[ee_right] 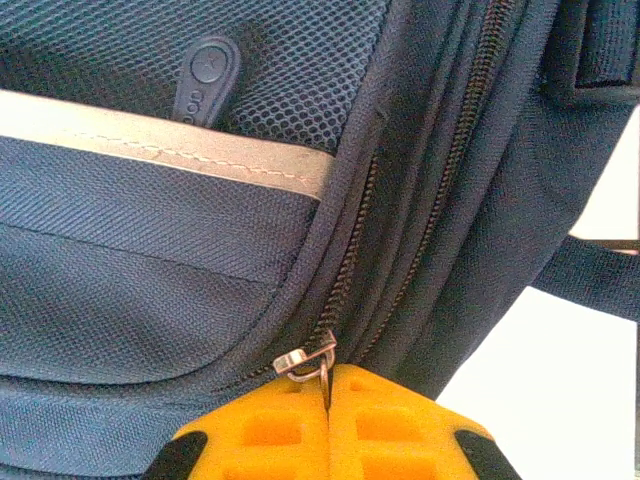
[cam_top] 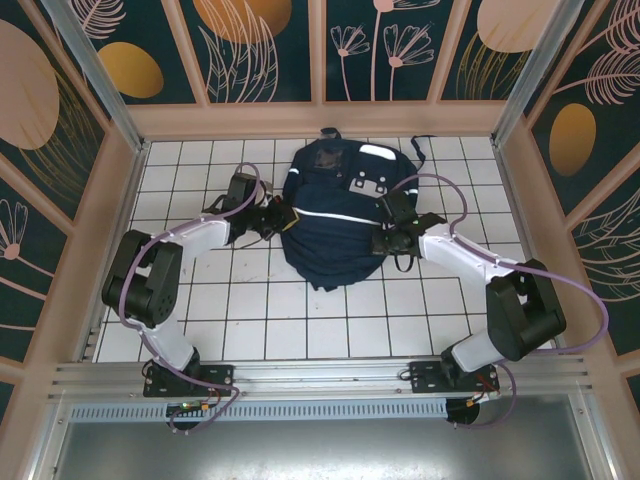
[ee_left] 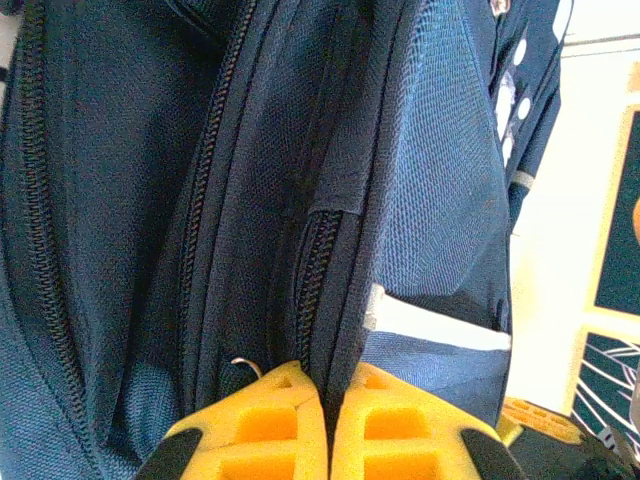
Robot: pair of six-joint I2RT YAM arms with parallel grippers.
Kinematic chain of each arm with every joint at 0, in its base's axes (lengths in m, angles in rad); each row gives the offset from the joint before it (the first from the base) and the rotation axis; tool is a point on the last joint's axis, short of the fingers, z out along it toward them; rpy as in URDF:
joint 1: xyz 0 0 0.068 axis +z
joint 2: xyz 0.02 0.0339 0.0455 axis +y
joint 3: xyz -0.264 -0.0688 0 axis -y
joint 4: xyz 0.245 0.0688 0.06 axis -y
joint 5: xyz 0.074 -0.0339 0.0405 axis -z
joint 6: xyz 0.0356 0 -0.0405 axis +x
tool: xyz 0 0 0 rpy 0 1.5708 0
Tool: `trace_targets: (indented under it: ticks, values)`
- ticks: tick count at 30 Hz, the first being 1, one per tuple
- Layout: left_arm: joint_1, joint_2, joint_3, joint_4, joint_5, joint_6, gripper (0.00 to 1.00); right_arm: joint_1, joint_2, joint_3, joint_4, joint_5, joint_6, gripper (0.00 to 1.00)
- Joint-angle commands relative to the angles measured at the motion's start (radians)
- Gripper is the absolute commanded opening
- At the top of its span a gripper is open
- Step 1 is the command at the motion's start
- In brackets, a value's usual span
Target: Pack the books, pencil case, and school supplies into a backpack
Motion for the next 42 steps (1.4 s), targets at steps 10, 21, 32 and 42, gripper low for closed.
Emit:
trace_targets:
  ticks: [10,21,32,42]
  values:
    - [0.071,-0.222,0.047,-0.247,-0.222,0.021,0.72,0.208,0.214,0.12,0.492,-0.399,0.197,0.0]
    - [0.068,-0.267,-0.153,-0.08,-0.173,-0.172,0.75,0.279,0.358,0.292,0.524,-0.575,0.193,0.0]
    - [0.053,-0.068,-0.132,0.091,-0.13,-0.217,0.36,0.328,0.339,0.258,0.557,-0.633,0.183,0.0]
    - [0.054,-0.044,-0.095,0.072,-0.124,-0.13,0.0,0.313,0.288,0.147,0.203,-0.414,-0.027,0.0]
